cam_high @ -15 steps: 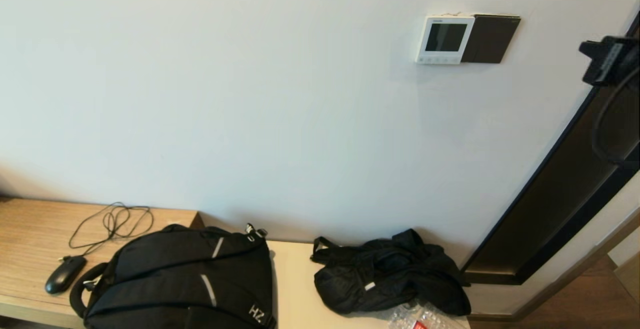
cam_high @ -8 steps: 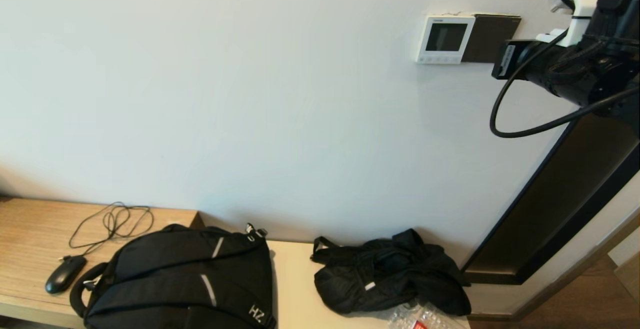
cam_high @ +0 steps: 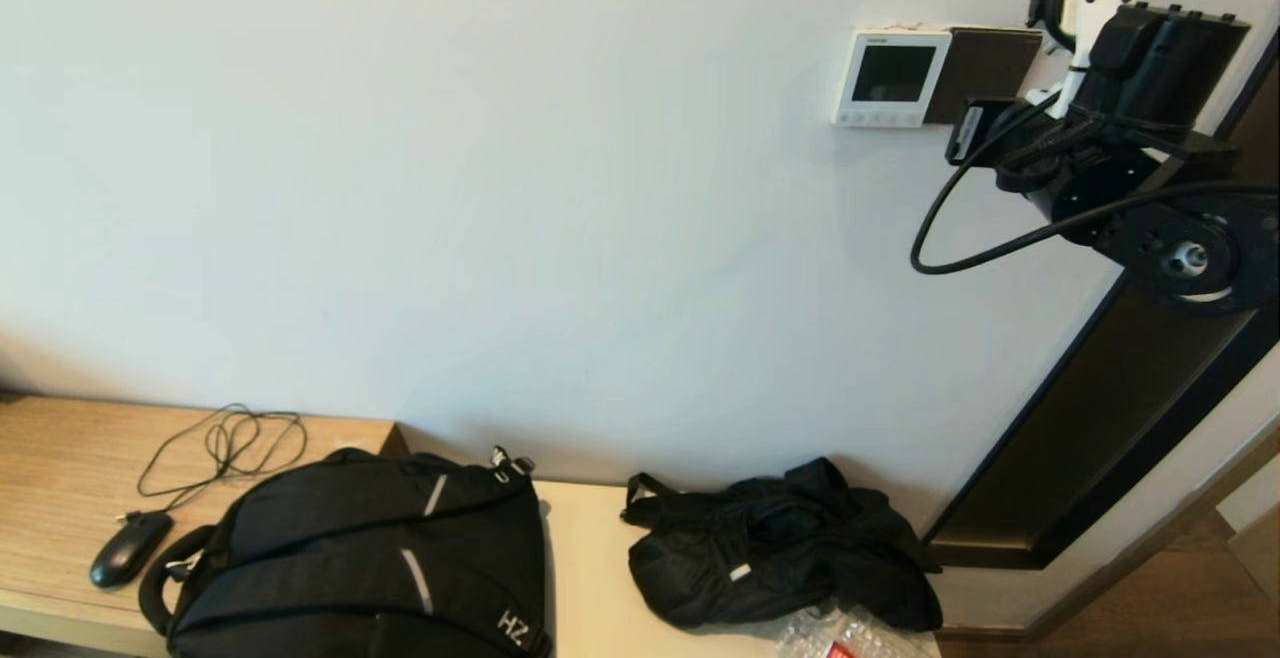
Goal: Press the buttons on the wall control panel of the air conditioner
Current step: Turn on the central air conditioner
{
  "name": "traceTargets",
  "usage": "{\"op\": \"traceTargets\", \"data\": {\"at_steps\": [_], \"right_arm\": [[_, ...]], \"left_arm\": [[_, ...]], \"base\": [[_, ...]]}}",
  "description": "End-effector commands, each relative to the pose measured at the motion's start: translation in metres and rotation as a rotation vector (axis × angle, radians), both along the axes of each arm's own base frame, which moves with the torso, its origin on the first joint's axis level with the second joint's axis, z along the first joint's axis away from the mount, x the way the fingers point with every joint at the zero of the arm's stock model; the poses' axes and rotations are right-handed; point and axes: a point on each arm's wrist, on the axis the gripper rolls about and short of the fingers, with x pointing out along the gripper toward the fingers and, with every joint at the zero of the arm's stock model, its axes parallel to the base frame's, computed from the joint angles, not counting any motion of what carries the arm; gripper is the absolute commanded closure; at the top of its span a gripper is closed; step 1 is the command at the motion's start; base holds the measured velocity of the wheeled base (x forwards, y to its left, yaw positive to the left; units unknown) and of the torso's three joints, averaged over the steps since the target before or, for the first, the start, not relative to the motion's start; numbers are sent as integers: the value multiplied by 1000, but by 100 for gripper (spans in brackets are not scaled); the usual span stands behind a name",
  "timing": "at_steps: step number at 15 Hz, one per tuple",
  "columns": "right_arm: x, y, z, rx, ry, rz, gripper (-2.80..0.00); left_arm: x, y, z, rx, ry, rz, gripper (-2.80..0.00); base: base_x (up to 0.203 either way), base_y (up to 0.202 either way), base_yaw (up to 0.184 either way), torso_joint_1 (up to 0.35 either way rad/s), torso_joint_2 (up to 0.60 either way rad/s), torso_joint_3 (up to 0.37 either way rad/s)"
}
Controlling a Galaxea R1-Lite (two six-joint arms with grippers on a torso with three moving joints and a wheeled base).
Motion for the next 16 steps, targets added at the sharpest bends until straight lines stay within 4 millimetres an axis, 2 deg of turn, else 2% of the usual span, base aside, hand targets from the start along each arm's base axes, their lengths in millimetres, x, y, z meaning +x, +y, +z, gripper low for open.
{"op": "traceTargets", "data": {"at_steps": [1, 7, 12, 16], "right_arm": [[8, 10, -10, -5, 22, 19, 0], [21, 34, -15, -4, 25, 69, 0], [30, 35, -21, -7, 34, 65, 0], [35, 34, -15, -1, 11, 58, 0]], "left_arm": [[0, 0, 0, -1, -1, 0, 0], [0, 0, 0, -1, -1, 0, 0], [0, 0, 0, -1, -1, 2, 0], [0, 0, 0, -1, -1, 0, 0]], "base": [[0, 0, 0, 0, 0, 0], [0, 0, 0, 0, 0, 0], [0, 0, 0, 0, 0, 0], [0, 0, 0, 0, 0, 0]]}}
